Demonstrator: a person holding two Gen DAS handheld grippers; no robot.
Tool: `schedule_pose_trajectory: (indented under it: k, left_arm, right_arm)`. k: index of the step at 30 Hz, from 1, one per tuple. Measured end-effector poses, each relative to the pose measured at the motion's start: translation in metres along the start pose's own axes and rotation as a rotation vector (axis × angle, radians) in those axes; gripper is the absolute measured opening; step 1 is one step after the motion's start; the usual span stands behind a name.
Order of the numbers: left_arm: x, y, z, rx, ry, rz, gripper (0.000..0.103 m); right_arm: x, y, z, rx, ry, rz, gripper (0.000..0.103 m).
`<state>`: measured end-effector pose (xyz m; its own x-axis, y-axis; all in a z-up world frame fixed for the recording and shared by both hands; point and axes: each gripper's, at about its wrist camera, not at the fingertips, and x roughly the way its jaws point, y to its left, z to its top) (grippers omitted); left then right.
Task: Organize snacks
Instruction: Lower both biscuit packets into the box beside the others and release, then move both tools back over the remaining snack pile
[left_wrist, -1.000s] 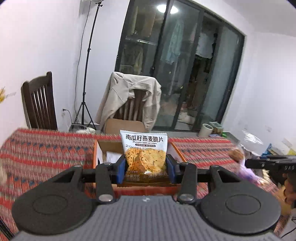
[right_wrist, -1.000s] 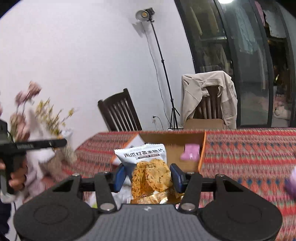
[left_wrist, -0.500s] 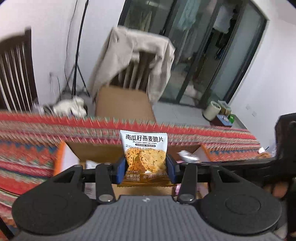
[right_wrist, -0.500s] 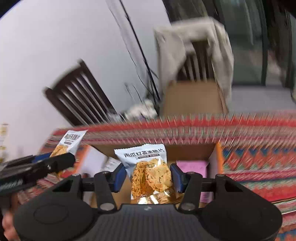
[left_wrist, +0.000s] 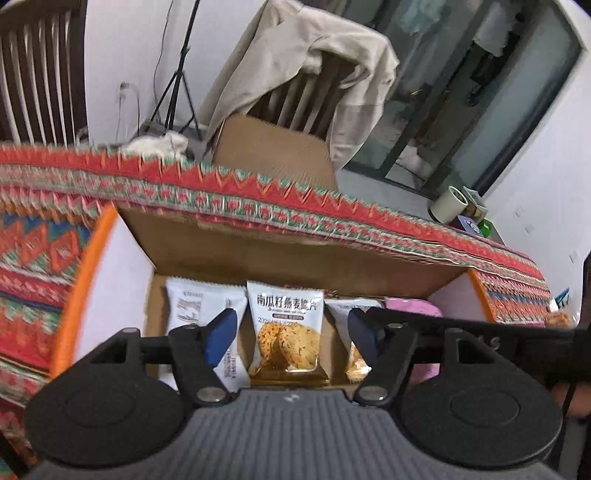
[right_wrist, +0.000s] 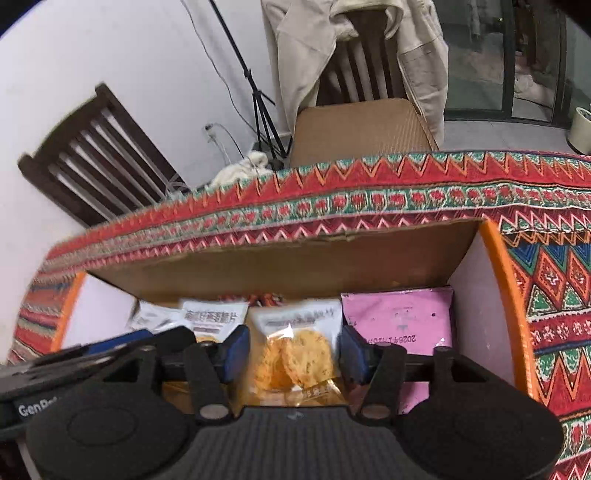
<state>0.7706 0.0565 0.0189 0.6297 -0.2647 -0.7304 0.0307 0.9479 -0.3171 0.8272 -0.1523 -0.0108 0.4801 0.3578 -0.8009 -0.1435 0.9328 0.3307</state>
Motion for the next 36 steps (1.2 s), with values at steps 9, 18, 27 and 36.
schedule_pose_trajectory:
  k: [9, 18, 27, 36]
  left_arm:
    - [-0.154, -0.025, -0.002, 0.107, -0.077, 0.042, 0.083]
    - [-0.317, -0.055, -0.034, 0.15, -0.147, 0.091, 0.102]
    - [-0.439, -0.072, -0.152, 0.203, -0.293, 0.085, 0.103]
    - [-0.47, -0.049, -0.337, 0.22, -0.423, 0.141, 0.103]
  right_arm:
    - [-0.134, 0.022, 0.002, -0.144, -0.118, -0.032, 0.078]
    - [-0.295, 0.031, -0.032, -0.238, -0.168, -0.138, 0.089]
    - [-0.422, 0.03, -0.131, -0.305, -0.283, -0.126, 0.103]
    - [-0.44, -0.004, -0.291, -0.366, -0.332, -0.062, 0.103]
